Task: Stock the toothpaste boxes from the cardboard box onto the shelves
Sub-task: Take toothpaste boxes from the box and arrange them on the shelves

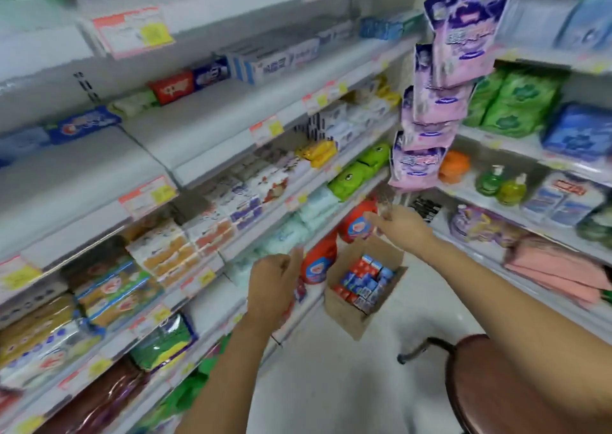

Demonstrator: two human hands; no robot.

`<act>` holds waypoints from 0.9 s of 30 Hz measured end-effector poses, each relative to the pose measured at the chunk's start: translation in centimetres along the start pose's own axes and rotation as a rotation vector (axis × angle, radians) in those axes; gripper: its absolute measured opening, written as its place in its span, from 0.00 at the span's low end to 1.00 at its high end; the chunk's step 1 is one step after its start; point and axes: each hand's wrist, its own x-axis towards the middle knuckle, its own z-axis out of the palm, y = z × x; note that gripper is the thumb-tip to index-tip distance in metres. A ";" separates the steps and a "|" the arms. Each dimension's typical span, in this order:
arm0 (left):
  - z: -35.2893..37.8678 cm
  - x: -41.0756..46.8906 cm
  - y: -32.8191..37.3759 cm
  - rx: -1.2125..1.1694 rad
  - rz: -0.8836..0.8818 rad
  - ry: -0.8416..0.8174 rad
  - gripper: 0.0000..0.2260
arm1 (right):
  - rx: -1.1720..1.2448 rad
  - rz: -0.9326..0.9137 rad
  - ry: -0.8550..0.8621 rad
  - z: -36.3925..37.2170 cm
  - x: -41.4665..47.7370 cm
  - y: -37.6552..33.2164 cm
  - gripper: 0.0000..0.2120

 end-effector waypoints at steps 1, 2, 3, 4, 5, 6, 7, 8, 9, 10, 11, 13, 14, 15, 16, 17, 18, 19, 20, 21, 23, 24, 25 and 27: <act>2.0 0.7 0.4 -0.004 -0.021 -0.017 0.29 | 0.005 0.056 0.021 -0.6 0.7 2.7 0.28; 3.8 1.3 1.0 0.005 -0.042 -0.035 0.27 | 0.021 0.106 0.034 -1.1 1.4 5.2 0.26; 5.4 1.8 1.3 0.032 -0.063 -0.055 0.26 | 0.036 0.153 0.041 -1.5 1.9 7.3 0.22; 6.8 2.4 1.5 0.052 -0.084 -0.078 0.25 | 0.042 0.189 0.041 -1.7 2.7 9.2 0.17; 8.0 3.0 1.4 0.052 -0.108 -0.103 0.23 | 0.035 0.218 0.026 -2.0 3.3 10.7 0.11; 9.1 3.7 1.2 0.048 -0.120 -0.123 0.20 | 0.014 0.232 -0.001 -1.9 4.0 12.1 0.04; 10.2 4.5 0.8 0.050 -0.118 -0.133 0.15 | -0.005 0.245 -0.033 -1.6 4.7 13.3 0.07; 11.1 5.3 0.4 0.061 -0.123 -0.145 0.10 | -0.020 0.262 -0.059 -1.2 5.4 14.5 0.12; 12.1 6.2 0.0 0.074 -0.139 -0.162 0.07 | -0.021 0.283 -0.088 -0.7 6.1 15.6 0.14; 13.0 7.2 -0.4 0.095 -0.161 -0.190 0.05 | -0.023 0.293 -0.113 0.0 6.7 16.6 0.15; 13.9 8.4 -0.9 0.121 -0.183 -0.224 0.04 | -0.022 0.301 -0.142 0.6 7.4 17.5 0.15; 16.0 10.6 -1.8 0.148 -0.195 -0.286 0.08 | 0.009 0.329 -0.159 1.5 8.9 19.0 0.15; 17.1 11.8 -2.2 0.158 -0.192 -0.316 0.12 | 0.029 0.355 -0.150 1.7 9.7 19.9 0.14; 18.1 13.0 -2.6 0.168 -0.211 -0.359 0.14 | 0.050 0.385 -0.148 2.0 10.2 20.7 0.14; 19.1 14.2 -2.8 0.196 -0.250 -0.409 0.15 | 0.068 0.404 -0.147 2.2 10.9 21.4 0.15; 20.1 15.5 -3.0 0.230 -0.291 -0.454 0.15 | 0.087 0.420 -0.152 2.3 11.6 21.9 0.14; 21.0 16.7 -3.2 0.271 -0.322 -0.499 0.15 | 0.103 0.434 -0.153 2.5 12.3 22.3 0.13; 22.0 17.8 -3.8 0.303 -0.328 -0.533 0.13 | 0.115 0.447 -0.151 2.6 13.0 22.7 0.11; 22.8 18.7 -4.0 0.321 -0.331 -0.553 0.10 | 0.122 0.456 -0.136 2.8 13.8 22.9 0.09; 23.6 19.5 -4.2 0.315 -0.327 -0.554 0.06 | 0.119 0.461 -0.121 2.8 14.5 23.0 0.09; 24.7 20.5 -4.4 0.303 -0.307 -0.552 0.10 | 0.107 0.463 -0.078 3.0 15.7 23.0 0.11; 25.0 20.8 -4.2 0.306 -0.305 -0.557 0.12 | 0.108 0.465 -0.062 3.0 16.2 22.8 0.11; 25.2 21.2 -4.2 0.305 -0.297 -0.559 0.13 | 0.113 0.463 -0.054 3.0 16.8 22.6 0.12; 25.6 22.2 -4.4 0.292 -0.300 -0.561 0.15 | 0.093 0.437 -0.079 2.7 18.4 22.0 0.13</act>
